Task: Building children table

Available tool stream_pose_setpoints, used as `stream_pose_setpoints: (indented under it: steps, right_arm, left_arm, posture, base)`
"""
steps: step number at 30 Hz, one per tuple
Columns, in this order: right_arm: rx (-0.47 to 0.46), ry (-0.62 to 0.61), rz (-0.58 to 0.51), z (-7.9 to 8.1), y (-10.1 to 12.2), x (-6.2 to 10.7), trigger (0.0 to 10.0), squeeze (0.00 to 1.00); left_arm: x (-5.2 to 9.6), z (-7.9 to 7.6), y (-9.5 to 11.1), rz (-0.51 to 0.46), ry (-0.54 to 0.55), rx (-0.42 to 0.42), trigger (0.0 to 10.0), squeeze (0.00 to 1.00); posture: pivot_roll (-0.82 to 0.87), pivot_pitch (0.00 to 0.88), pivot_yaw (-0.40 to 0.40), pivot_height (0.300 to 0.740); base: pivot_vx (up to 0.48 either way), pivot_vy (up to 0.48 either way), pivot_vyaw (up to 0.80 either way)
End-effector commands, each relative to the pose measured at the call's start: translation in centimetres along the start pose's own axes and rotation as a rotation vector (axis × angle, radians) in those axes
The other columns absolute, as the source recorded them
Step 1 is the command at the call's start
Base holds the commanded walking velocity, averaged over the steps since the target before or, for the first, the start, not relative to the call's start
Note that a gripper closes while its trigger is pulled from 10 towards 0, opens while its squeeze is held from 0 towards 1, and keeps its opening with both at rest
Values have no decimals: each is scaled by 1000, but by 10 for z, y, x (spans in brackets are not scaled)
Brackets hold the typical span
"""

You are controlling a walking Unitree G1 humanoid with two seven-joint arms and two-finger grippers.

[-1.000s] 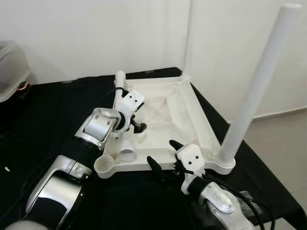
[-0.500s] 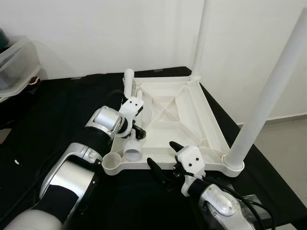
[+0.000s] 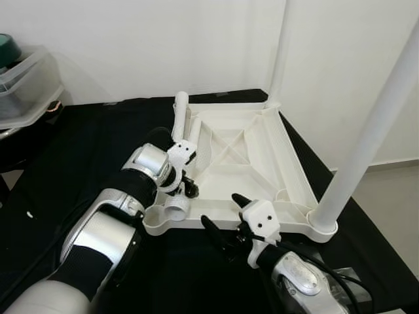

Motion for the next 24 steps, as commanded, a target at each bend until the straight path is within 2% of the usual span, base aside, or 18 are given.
stream_pose_setpoints:
  steps: [1,8,13,16,17,24]
  right_arm:
    - [-9,5,13,3,-1,1,10000,0]
    - [-11,3,16,2,-2,1,10000,0]
    - [-14,2,18,2,-2,0,10000,0]
    - [-18,1,20,2,-3,0,10000,0]
    - [-18,1,20,2,-3,0,10000,0]
    - [-28,-6,20,0,-3,0,10000,0]
  left_arm:
    - [-1,3,-4,25,9,11,0,0]
    - [-1,2,-3,24,-7,20,0,0]
    - [3,0,0,1,-59,55,0,0]
    - [10,-4,13,-85,-131,114,0,0]
    - [10,-4,13,-85,-131,114,0,0]
    - [32,-4,41,-334,-282,282,0,0]
  posture:
    - [-70,51,44,740]
    - [-71,50,44,740]
    - [-68,48,42,740]
    - [-66,45,42,740]
    - [-66,45,42,740]
    - [-66,45,39,740]
  base:
    - [0,0,0]
    - [0,0,0]
    - [0,0,0]
    - [0,0,0]
    - [0,0,0]
    - [0,0,0]
Point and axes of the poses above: a point about 5 cm out from each wrist's last joint towards the gripper, its own x axis pointing back from the gripper into the wrist, its own y axis along the axis of the wrist's last joint, z = x × y, the point moved 2 cm from there along -x, pointing out of the wrist towards the gripper, and after that the axes turned 13 degrees about x, right-handed, at the moved point
